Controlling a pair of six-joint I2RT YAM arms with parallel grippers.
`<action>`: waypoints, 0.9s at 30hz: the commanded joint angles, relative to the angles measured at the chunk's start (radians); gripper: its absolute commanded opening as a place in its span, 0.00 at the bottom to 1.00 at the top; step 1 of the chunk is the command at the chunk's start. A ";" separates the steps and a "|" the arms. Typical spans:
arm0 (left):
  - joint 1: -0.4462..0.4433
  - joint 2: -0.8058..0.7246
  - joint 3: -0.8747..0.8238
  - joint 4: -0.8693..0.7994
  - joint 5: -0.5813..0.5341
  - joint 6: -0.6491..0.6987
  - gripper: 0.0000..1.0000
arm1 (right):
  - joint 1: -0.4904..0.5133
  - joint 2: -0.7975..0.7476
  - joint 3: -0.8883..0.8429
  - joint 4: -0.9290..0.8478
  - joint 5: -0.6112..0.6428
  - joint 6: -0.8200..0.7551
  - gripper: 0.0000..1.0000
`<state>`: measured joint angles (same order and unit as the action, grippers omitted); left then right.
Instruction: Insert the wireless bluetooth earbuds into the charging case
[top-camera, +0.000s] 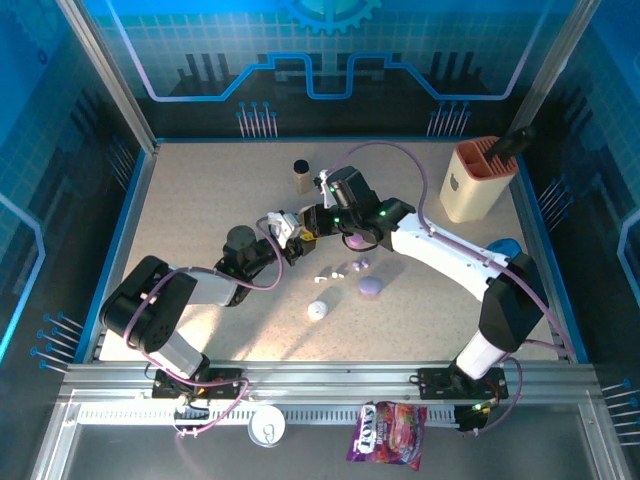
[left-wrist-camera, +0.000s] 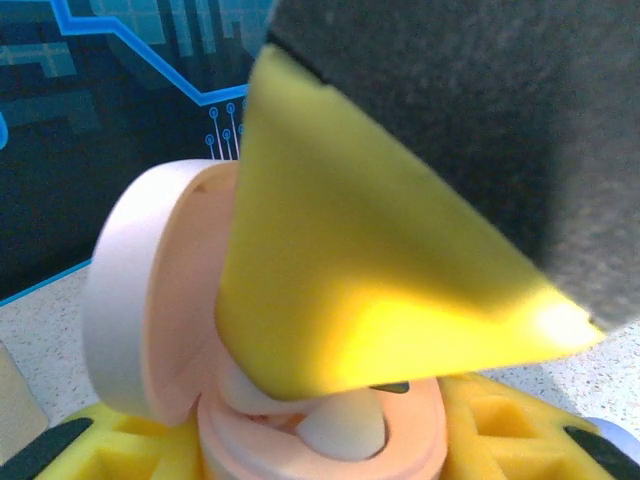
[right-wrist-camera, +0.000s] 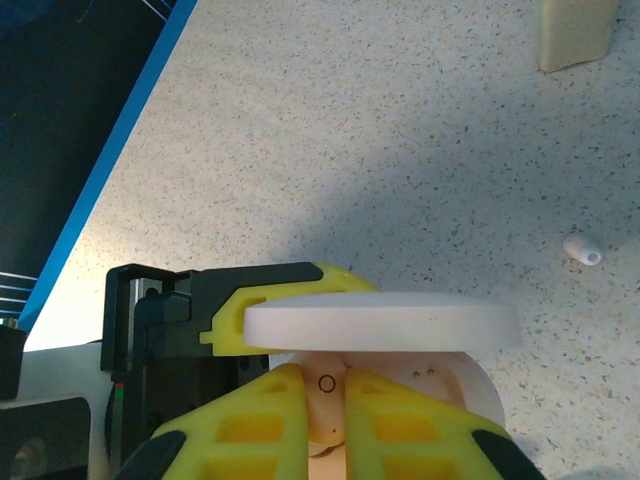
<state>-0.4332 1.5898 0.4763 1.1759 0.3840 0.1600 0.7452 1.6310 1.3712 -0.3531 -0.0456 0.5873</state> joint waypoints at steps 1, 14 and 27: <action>-0.006 -0.006 0.033 0.035 -0.001 0.012 0.32 | 0.000 0.021 -0.021 0.042 -0.001 0.014 0.10; 0.004 -0.007 0.030 0.057 -0.004 -0.020 0.32 | -0.028 -0.068 -0.097 0.088 -0.018 0.018 0.31; 0.036 -0.035 -0.020 0.070 0.010 -0.037 0.32 | -0.108 -0.164 -0.184 0.151 -0.066 0.010 0.33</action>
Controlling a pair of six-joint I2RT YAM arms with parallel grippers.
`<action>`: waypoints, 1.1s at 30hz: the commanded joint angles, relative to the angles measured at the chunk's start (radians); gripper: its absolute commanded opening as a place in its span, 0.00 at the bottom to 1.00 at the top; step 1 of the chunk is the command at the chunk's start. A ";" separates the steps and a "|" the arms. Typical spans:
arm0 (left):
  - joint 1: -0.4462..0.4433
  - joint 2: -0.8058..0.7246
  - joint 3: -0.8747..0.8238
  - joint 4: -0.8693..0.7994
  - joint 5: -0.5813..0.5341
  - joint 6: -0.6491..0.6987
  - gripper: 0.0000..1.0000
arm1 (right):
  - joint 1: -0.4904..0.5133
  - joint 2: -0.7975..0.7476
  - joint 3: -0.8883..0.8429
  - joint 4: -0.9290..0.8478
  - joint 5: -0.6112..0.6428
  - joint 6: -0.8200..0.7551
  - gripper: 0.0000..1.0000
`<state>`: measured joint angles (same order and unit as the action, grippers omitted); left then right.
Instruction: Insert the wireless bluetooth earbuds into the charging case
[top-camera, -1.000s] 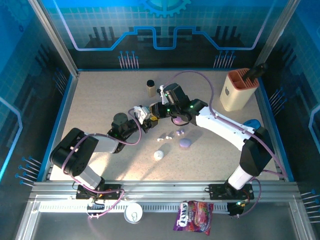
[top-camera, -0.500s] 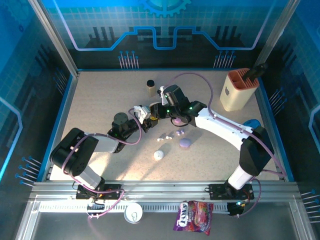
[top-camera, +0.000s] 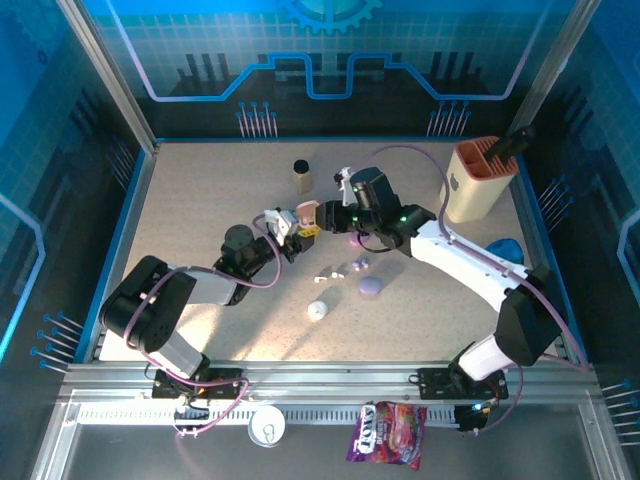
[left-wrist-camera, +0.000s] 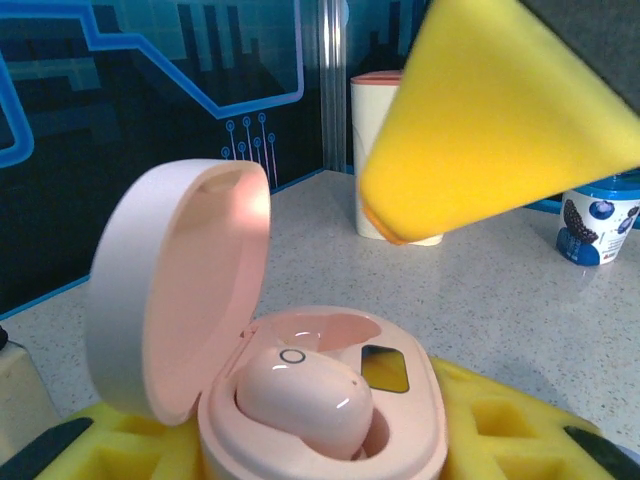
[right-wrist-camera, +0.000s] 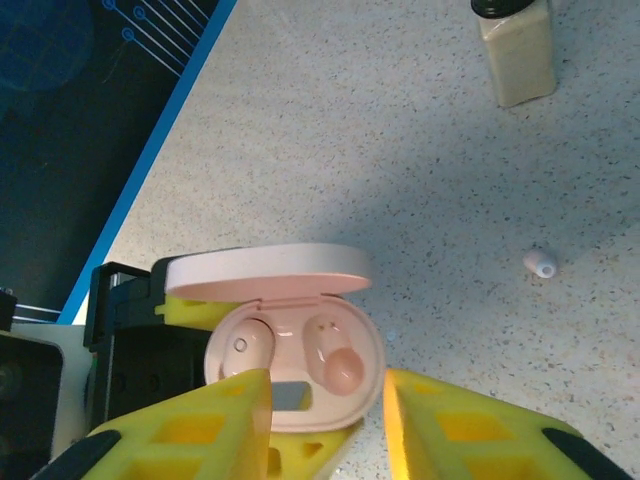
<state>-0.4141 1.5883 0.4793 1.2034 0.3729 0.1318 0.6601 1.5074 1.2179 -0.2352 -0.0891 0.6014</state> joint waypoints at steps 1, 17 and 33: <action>0.022 -0.040 -0.029 0.038 0.023 -0.009 0.32 | -0.031 -0.043 -0.037 0.037 -0.032 0.000 0.33; 0.081 -0.137 -0.168 0.124 0.044 -0.073 0.32 | -0.125 0.230 0.046 0.004 -0.058 -0.020 0.37; 0.089 -0.163 -0.186 0.098 0.056 -0.074 0.32 | -0.155 0.653 0.366 -0.115 -0.070 -0.098 0.20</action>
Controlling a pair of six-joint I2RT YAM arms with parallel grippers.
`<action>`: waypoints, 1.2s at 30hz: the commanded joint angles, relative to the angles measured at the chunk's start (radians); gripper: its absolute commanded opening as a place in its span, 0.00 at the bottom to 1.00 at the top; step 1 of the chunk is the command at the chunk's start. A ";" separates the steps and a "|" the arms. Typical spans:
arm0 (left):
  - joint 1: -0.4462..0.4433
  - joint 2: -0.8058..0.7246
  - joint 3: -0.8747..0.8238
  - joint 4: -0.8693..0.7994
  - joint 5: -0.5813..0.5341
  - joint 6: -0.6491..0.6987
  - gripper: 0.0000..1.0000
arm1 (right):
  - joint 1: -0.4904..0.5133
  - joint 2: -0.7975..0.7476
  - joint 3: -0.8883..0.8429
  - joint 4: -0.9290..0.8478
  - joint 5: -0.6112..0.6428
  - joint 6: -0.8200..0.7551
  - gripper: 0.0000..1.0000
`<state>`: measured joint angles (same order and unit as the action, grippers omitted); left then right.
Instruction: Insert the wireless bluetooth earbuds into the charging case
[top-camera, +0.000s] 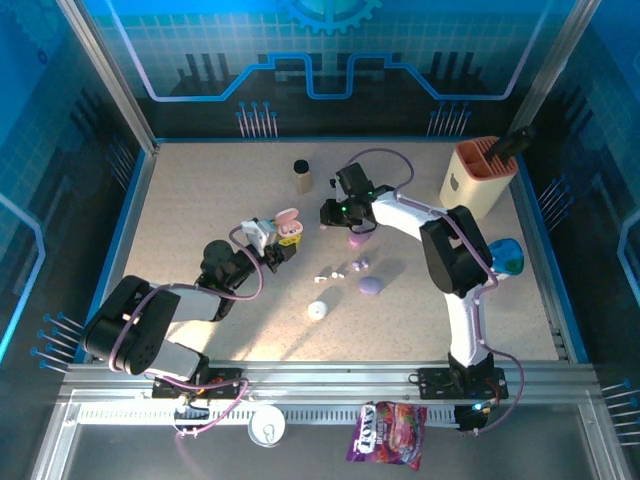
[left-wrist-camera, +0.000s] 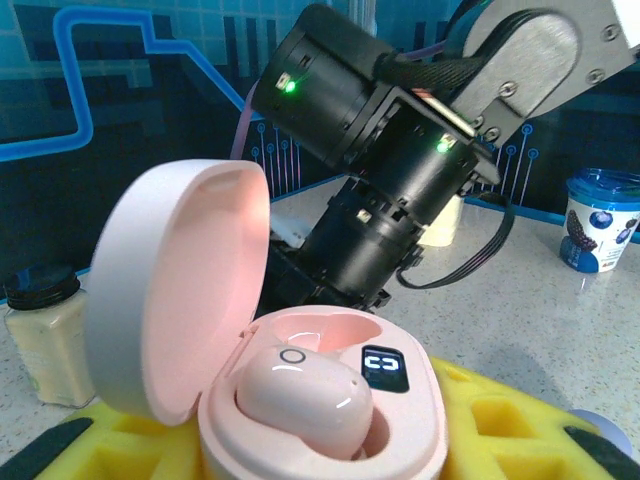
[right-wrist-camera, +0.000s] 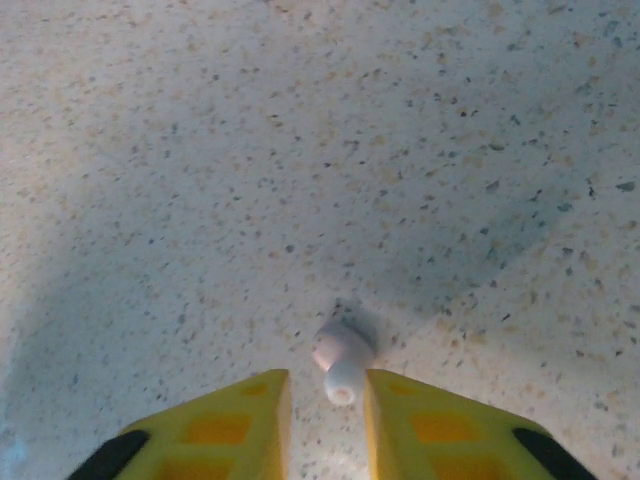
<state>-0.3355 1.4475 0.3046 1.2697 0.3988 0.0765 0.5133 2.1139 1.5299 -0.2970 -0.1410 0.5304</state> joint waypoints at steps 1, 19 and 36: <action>0.010 -0.022 -0.013 0.032 0.031 -0.018 0.32 | -0.008 0.058 0.065 -0.063 -0.020 -0.030 0.18; 0.010 -0.016 0.001 0.025 0.043 -0.026 0.32 | 0.005 0.060 0.050 -0.077 -0.070 -0.045 0.16; 0.010 -0.017 0.014 0.002 0.047 -0.022 0.33 | -0.010 0.146 0.136 -0.115 -0.068 -0.050 0.32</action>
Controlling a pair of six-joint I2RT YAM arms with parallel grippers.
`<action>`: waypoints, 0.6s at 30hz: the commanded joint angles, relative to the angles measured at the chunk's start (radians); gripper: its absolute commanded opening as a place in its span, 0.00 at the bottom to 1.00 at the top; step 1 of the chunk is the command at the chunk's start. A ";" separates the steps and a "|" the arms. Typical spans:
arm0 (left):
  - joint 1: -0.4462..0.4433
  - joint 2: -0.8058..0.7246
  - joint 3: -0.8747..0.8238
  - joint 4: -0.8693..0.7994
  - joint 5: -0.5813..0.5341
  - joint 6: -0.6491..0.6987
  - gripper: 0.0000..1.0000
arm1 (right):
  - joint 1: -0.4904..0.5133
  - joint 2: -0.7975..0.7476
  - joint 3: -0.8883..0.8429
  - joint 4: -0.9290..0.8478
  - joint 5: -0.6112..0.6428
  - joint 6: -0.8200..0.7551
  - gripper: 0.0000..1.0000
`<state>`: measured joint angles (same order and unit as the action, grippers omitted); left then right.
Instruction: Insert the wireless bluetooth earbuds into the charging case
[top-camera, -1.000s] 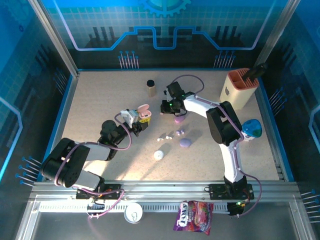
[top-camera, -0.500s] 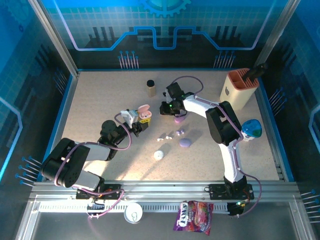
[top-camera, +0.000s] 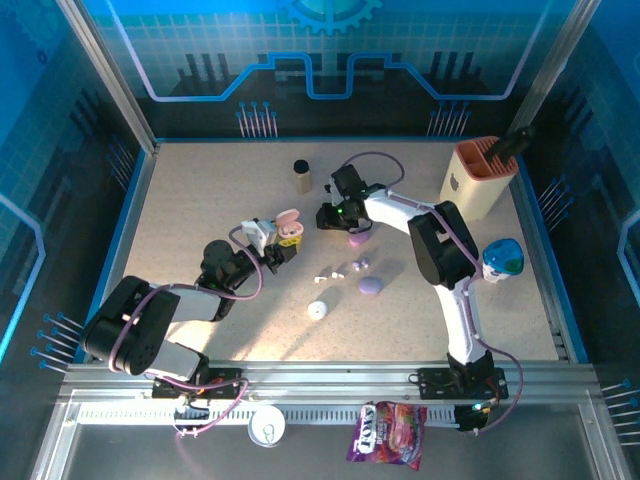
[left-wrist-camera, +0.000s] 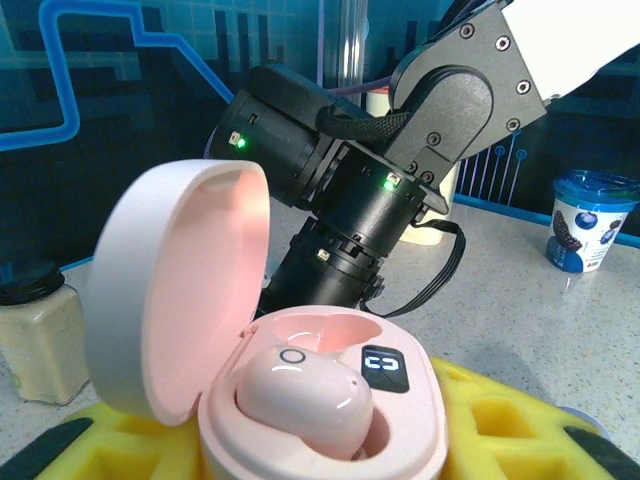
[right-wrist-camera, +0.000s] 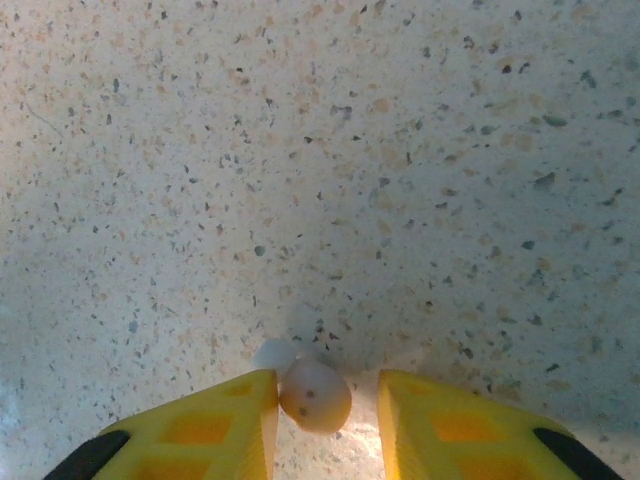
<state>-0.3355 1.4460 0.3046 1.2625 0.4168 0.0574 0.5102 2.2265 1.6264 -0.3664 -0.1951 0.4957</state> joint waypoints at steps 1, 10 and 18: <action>0.010 -0.016 0.014 0.009 0.030 -0.001 0.33 | -0.007 0.039 0.044 -0.050 -0.011 -0.017 0.32; 0.010 -0.008 0.016 0.009 0.034 -0.002 0.33 | -0.019 0.072 0.080 -0.067 -0.003 -0.020 0.32; 0.010 -0.018 0.009 0.000 0.030 -0.001 0.33 | -0.025 0.034 0.063 -0.022 -0.047 -0.027 0.33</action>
<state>-0.3355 1.4460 0.3046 1.2617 0.4240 0.0578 0.5003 2.2681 1.7016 -0.4335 -0.2222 0.4881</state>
